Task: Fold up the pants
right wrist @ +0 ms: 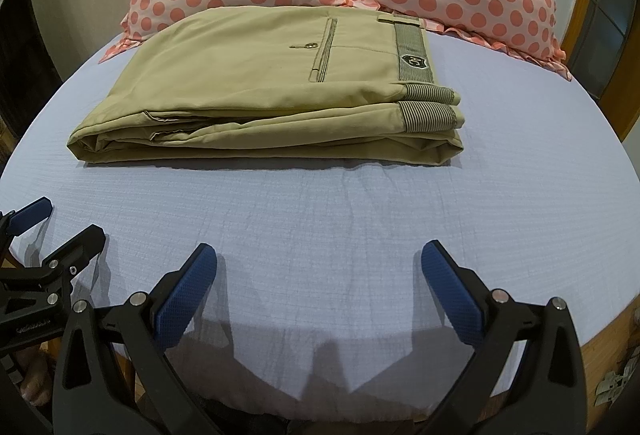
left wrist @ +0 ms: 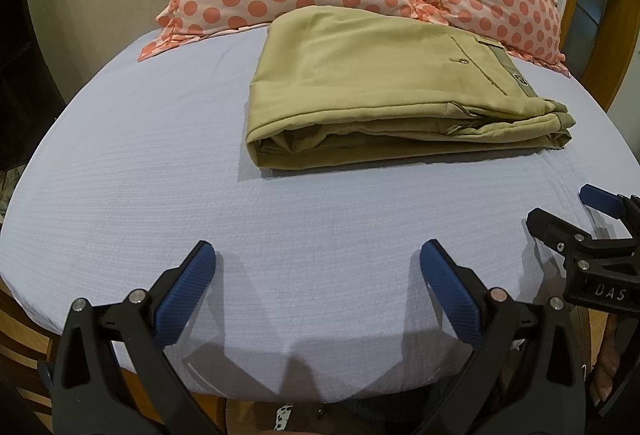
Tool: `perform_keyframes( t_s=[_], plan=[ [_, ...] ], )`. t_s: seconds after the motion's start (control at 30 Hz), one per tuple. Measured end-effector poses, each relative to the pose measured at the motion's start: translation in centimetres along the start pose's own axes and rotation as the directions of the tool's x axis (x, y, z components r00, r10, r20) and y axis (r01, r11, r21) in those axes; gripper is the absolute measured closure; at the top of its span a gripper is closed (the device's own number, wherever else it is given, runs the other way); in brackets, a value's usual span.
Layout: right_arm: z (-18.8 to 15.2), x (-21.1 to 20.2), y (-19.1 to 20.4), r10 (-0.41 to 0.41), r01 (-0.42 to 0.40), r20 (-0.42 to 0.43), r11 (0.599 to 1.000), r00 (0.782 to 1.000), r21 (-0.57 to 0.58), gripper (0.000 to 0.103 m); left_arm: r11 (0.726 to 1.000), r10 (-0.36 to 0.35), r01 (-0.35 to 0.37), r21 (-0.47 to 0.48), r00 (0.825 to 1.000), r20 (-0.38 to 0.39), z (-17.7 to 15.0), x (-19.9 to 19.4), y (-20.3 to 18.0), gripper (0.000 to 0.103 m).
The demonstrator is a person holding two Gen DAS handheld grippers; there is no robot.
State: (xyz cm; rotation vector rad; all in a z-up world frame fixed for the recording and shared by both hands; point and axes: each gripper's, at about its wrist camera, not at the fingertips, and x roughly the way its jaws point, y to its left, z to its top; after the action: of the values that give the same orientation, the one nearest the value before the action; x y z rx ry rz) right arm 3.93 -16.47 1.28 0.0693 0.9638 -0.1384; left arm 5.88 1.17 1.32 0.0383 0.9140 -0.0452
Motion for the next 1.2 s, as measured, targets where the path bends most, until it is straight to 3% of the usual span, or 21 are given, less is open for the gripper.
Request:
perform_keyframes(
  t_s=[1.2],
  plan=[
    [-0.01,0.05,0.14,-0.003,0.003,0.005,1.0,1.0,0.004,0.001,1.0,-0.002,0.002,0.007,0.999,-0.035,0.16,0.49,0.08,0.002]
  ],
)
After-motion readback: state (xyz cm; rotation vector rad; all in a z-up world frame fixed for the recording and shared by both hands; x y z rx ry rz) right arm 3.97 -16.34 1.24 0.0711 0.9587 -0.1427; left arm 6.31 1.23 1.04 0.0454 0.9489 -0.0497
